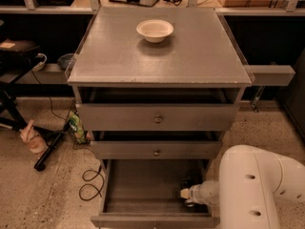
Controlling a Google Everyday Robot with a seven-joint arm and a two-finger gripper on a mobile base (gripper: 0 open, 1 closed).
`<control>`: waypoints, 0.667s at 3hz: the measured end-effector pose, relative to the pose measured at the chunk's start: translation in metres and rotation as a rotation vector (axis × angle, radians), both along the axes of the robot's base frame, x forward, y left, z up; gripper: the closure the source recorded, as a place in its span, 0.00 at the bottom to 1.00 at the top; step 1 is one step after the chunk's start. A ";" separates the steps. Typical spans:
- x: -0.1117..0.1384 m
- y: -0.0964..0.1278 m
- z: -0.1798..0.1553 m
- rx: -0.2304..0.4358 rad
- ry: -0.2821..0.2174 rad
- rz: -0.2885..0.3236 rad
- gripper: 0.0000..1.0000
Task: Place pepsi can into bottom drawer
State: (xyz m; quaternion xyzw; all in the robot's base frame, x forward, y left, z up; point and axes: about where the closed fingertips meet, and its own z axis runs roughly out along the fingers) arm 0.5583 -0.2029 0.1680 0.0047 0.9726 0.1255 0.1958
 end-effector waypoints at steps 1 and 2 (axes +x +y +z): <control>0.000 0.000 0.000 0.000 0.000 0.000 0.35; 0.000 0.000 0.000 0.000 0.000 0.000 0.12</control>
Offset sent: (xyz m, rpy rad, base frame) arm 0.0000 0.0000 0.0000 0.0000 0.0000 0.0000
